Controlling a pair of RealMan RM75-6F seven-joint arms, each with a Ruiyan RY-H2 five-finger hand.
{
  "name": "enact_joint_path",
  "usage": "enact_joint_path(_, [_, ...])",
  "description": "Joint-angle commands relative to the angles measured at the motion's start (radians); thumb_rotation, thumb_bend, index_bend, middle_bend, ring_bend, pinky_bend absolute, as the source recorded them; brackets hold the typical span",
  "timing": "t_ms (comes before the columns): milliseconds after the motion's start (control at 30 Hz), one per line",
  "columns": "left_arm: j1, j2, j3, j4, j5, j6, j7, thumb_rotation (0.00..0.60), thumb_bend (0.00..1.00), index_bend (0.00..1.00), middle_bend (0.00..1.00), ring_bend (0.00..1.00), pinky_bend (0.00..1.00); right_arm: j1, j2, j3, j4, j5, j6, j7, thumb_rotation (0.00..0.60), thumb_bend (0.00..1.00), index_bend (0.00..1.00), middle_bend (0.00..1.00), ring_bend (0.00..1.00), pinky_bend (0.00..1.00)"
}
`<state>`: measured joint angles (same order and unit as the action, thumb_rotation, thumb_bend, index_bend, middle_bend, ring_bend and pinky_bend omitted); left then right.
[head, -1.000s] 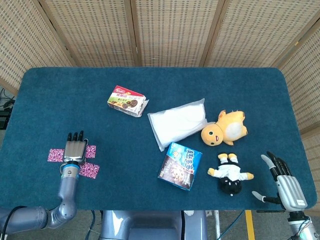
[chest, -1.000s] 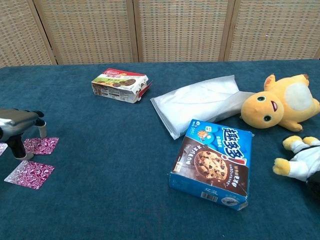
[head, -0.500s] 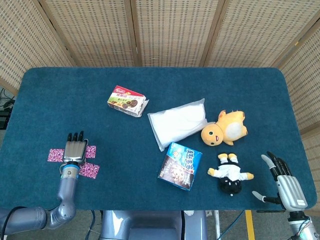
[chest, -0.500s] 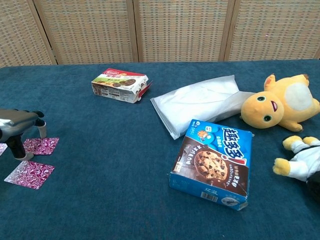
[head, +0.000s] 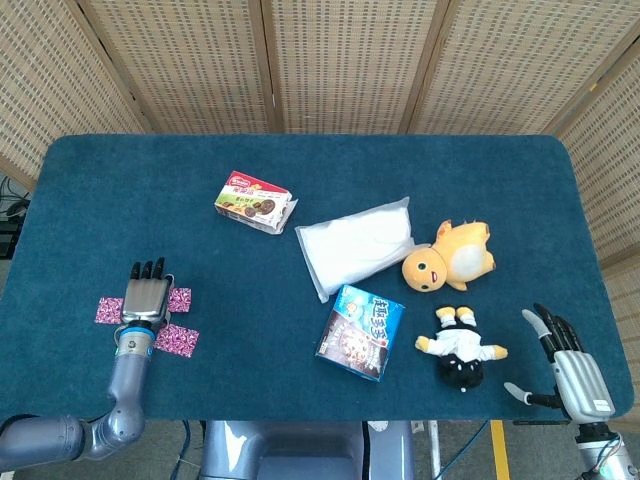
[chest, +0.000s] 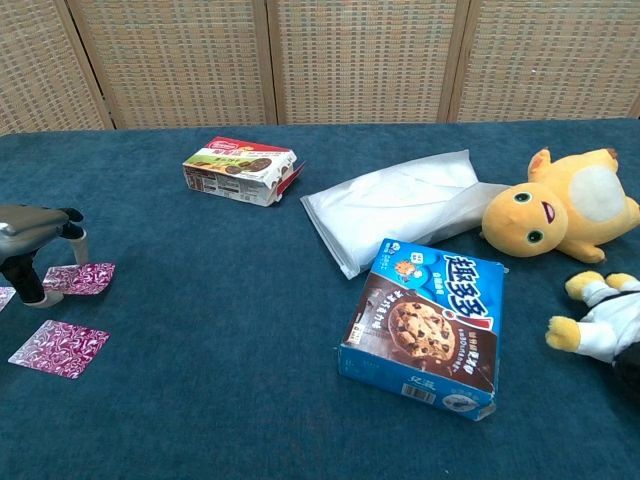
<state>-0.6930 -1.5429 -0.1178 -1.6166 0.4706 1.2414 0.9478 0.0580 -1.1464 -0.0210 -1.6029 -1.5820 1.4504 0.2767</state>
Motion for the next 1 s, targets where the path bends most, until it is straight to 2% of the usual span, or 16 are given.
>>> enact_joint_path(33, [0.006,0.016,0.007,-0.013,0.013,-0.005,-0.011,0.6,0.37,0.51,0.0,0.0,0.0,0.0,0.0,0.0,0.0,0.0,0.001,-0.001,0.6,0.11,0.04,0.0,0.0,0.0])
enact_joint_path(567, [0.058,0.149,0.071,-0.058,0.112,-0.05,-0.106,0.6,0.37,0.51,0.0,0.0,0.0,0.0,-0.003,-0.002,-0.004,-0.001,-0.001,-0.018,0.6,0.1,0.04,0.0,0.0,0.0])
enact_joint_path(1000, [0.102,0.199,0.132,0.019,0.197,-0.111,-0.184,0.6,0.36,0.51,0.0,0.0,0.0,0.001,-0.004,-0.002,-0.006,0.0,-0.004,-0.028,0.6,0.1,0.04,0.0,0.0,0.0])
